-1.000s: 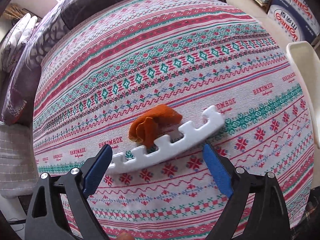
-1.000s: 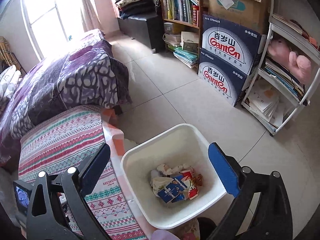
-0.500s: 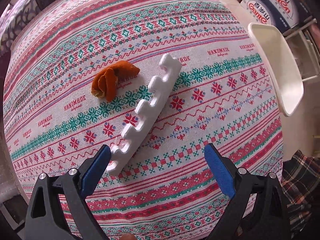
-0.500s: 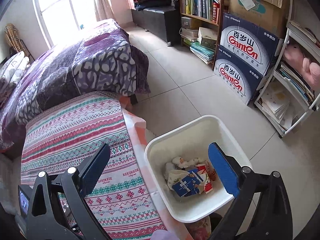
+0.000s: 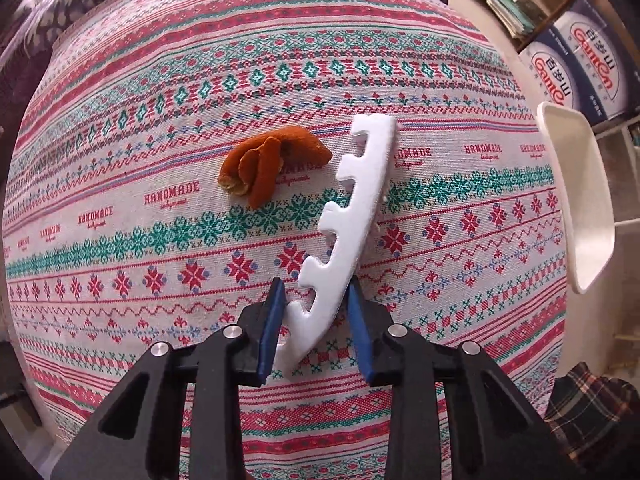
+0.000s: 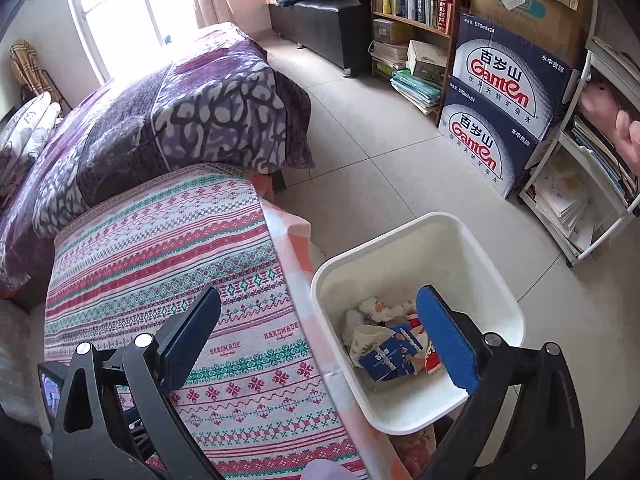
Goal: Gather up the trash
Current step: 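Grasp the white foam strip with the left tool and lift it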
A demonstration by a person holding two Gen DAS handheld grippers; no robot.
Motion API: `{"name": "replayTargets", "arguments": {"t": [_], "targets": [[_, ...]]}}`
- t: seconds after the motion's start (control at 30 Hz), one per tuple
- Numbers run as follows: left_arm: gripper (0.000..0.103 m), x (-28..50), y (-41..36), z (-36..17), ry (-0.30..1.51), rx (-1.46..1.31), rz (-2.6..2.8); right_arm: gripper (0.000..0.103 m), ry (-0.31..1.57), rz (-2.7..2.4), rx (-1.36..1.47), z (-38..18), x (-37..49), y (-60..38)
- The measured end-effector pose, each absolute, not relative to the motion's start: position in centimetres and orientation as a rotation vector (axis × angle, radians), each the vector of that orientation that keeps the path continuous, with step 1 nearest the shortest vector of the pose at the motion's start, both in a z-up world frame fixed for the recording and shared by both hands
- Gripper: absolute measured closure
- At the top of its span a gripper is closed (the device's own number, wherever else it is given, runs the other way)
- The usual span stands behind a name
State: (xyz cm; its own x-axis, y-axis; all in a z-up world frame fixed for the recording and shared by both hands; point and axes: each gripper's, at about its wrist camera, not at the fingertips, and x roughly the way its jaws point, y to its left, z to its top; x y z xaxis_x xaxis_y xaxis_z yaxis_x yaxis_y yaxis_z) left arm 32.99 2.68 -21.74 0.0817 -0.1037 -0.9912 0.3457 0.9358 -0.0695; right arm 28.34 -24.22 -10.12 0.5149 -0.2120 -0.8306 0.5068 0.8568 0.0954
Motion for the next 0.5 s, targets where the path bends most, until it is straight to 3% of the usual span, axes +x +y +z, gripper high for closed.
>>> {"name": "replayTargets", "arguments": {"t": [0.33, 0.5], "targets": [[0.081, 29.9, 9.5, -8.3, 1.140, -0.077, -0.328, 0.009, 0.993, -0.354, 0.255, -12.9, 30.1, -18.6], [0.081, 29.1, 11.0, -4.4, 0.993, -0.120, -0.223, 0.009, 1.037, -0.189, 0.129, -15.3, 31.2, -13.0]]}}
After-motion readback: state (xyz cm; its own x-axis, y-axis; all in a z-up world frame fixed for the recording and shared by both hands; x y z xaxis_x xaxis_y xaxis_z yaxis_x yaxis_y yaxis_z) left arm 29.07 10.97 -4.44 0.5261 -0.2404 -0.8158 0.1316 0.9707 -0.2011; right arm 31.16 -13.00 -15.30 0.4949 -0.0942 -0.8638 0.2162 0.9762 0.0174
